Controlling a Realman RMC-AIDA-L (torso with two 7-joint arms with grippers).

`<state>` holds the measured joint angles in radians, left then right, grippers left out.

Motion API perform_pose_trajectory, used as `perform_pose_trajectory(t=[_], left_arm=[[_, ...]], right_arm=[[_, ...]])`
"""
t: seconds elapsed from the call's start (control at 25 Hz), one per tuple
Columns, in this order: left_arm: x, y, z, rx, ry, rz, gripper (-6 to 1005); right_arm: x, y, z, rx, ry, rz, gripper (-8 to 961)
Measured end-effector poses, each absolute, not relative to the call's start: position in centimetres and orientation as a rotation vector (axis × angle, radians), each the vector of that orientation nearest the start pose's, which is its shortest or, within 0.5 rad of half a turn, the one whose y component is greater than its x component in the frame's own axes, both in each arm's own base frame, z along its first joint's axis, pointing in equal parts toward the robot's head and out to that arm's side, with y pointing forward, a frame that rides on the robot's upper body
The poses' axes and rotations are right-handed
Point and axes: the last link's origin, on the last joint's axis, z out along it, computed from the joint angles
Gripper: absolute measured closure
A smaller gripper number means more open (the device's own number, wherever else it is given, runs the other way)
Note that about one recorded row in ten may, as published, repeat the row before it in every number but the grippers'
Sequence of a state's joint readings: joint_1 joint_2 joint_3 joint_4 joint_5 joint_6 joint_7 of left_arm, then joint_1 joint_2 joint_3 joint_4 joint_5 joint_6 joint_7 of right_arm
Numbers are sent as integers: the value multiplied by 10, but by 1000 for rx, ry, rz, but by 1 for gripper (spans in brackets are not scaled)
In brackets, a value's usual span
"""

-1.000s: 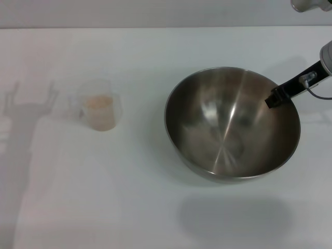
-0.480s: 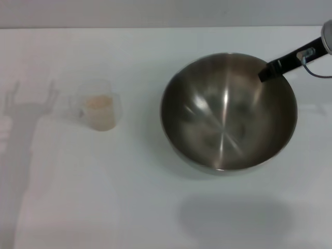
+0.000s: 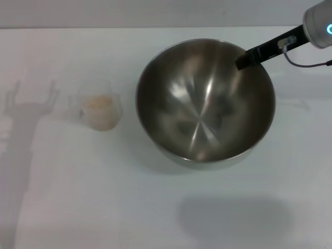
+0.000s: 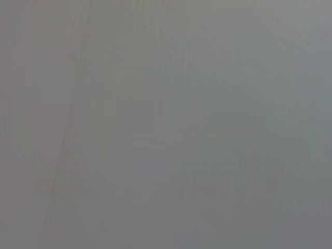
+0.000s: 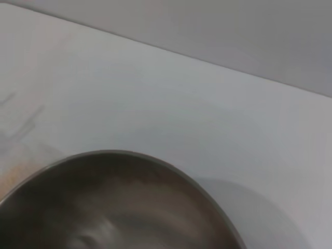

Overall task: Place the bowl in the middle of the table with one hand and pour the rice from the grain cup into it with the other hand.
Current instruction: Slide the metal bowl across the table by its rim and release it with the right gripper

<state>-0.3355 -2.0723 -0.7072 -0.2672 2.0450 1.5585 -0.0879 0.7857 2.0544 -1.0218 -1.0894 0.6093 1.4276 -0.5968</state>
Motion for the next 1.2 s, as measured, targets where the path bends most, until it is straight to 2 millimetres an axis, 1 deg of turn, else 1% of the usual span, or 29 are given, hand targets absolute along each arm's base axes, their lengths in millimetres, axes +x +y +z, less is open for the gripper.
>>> perform_pose_trajectory(t=[0.16, 0.36, 0.56, 1.2], left_arm=[[-305, 292, 21, -1328, -337, -963, 218], [-305, 292, 21, -1331, -334, -960, 221], [-305, 291, 21, -1334, -332, -957, 223], [-307, 291, 21, -1332, -334, -951, 231]], right_arm=[[172, 418, 22, -2458, 1161, -83, 918], [176, 423, 8, -2456, 1182, -90, 918], [172, 425, -3, -2475, 1181, -94, 919], [173, 429, -21, -2474, 1208, -107, 920]])
